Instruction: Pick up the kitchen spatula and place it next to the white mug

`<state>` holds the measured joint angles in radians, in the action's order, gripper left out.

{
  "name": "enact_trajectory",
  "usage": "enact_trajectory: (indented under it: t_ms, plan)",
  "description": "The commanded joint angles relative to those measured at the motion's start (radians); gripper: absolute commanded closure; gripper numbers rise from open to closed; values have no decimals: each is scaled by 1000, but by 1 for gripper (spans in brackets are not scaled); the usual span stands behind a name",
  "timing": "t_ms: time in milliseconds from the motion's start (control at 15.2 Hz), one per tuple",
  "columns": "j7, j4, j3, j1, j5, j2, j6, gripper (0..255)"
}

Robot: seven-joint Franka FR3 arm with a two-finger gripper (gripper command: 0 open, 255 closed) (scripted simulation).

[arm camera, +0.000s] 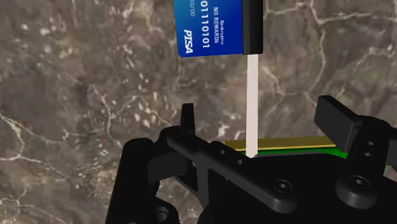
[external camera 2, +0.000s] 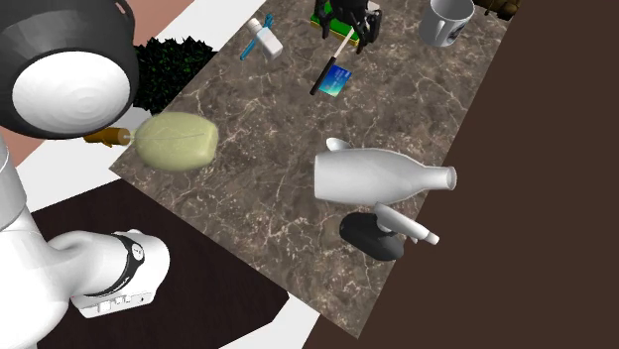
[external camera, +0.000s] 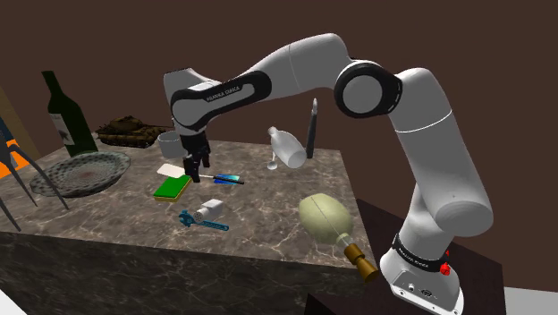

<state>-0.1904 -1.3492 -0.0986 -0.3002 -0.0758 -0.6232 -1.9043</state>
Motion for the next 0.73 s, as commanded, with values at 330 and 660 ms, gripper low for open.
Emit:
enact_trajectory:
  t_ms: [330, 660]
  plan:
    - [-2, 93, -2, -4, 3, 13, 106, 0]
    - [-2, 93, -2, -4, 3, 13, 106, 0]
